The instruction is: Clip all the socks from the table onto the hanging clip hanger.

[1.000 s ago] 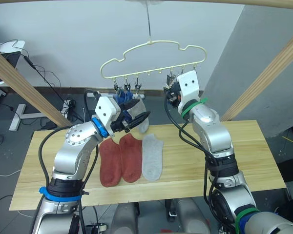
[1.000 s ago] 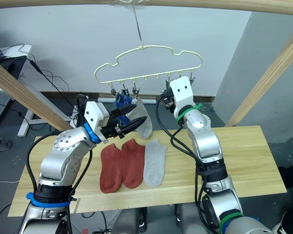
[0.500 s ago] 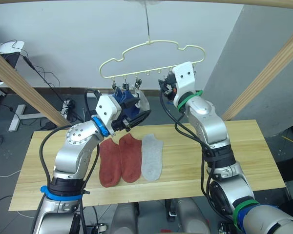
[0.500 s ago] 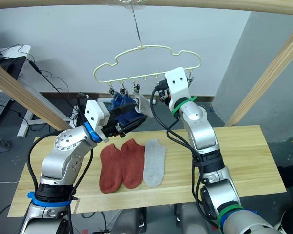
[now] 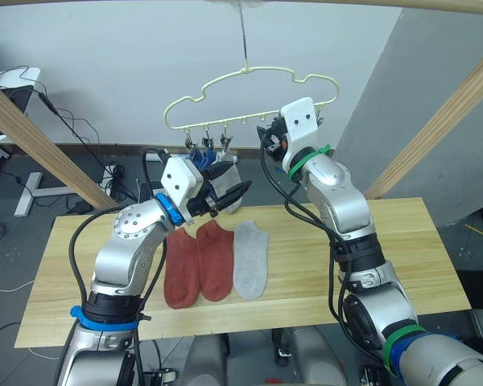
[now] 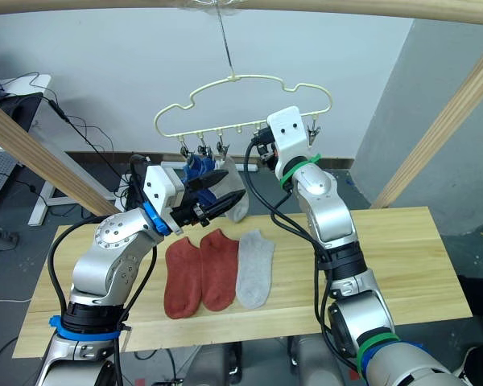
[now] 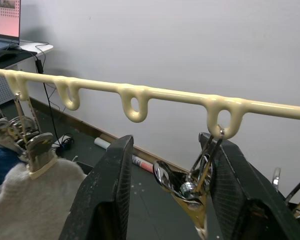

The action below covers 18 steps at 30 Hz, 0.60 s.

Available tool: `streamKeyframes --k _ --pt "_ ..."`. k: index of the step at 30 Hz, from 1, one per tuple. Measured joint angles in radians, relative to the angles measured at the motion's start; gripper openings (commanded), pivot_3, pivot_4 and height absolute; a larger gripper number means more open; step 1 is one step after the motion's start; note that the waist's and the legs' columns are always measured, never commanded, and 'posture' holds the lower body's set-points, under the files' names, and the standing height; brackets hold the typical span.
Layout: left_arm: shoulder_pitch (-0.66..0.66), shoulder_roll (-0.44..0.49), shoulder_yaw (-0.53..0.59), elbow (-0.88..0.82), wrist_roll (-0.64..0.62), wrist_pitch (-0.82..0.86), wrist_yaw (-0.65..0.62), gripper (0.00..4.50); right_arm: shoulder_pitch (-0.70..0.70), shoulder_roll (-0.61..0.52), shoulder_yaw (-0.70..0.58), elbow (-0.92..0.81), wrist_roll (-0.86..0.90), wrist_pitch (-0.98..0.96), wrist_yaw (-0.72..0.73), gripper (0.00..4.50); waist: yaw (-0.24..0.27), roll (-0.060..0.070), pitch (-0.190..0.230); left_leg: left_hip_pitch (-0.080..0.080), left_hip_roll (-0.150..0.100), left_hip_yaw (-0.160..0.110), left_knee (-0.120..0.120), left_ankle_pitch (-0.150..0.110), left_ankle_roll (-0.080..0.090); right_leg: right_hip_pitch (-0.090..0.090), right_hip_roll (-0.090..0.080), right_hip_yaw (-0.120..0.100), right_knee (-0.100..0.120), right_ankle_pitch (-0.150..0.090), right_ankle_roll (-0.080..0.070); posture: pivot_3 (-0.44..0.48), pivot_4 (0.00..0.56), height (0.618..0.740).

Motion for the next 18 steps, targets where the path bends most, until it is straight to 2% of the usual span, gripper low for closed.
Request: streamKeyframes --k 1,4,6,10,12,15,18 --pt "0.000 -0.002 0.000 0.000 0.000 0.000 0.002 3.05 0.000 0.001 0.000 0.002 0.000 -0.002 -0.001 2.15 0.000 0.000 0.000 0.000 0.000 0.000 0.000 0.000 0.000 0.000 0.000 0.000 0.000 0.000 0.000 -0.125 0.243 0.740" --pt "0.000 -0.003 -0.004 0.000 0.000 0.000 0.009 3.05 -0.001 0.004 -0.001 0.003 0.001 -0.006 -0.002 1.64 0.000 0.000 0.000 0.000 0.000 0.000 0.000 0.000 0.000 0.000 0.000 0.000 0.000 0.000 0.000 -0.126 0.243 0.740" --pt "0.000 -0.004 -0.004 0.000 0.001 0.000 0.014 3.05 -0.003 0.006 -0.005 0.003 0.002 -0.009 -0.005 0.94 0.000 0.000 0.000 0.000 0.000 0.000 0.000 0.000 0.000 0.000 0.000 0.000 0.000 0.000 0.000 -0.127 0.245 0.740" --pt "0.005 -0.015 -0.007 -0.002 0.027 -0.005 0.041 3.05 -0.004 0.009 -0.011 0.006 0.008 -0.012 -0.019 0.05 0.000 0.000 0.000 0.000 0.000 0.000 0.000 0.000 0.000 0.000 0.000 0.000 0.000 0.000 0.000 -0.129 0.248 0.740" --pt "0.017 -0.034 -0.007 -0.009 0.046 -0.006 0.077 3.05 -0.005 0.008 -0.012 0.008 0.008 -0.013 -0.019 0.02 0.000 0.000 0.000 0.000 0.000 0.000 0.000 0.000 0.000 0.000 0.000 0.000 0.000 0.000 0.000 -0.131 0.250 0.740" --pt "0.052 -0.049 -0.026 -0.040 0.084 -0.014 0.110 3.61 -0.006 0.007 -0.012 0.011 0.010 -0.014 -0.019 0.00 -0.001 0.000 0.000 0.000 0.000 0.000 0.000 0.000 0.000 0.000 0.000 0.000 0.000 0.000 0.000 -0.131 0.254 0.740" --pt "0.096 -0.085 -0.072 -0.071 0.131 0.002 0.169 4.46 -0.008 0.003 -0.013 0.013 0.015 -0.014 -0.019 0.00 0.000 0.000 0.000 0.000 0.000 0.000 0.000 0.000 0.000 0.000 0.000 0.000 0.000 0.000 0.000 -0.131 0.262 0.740"
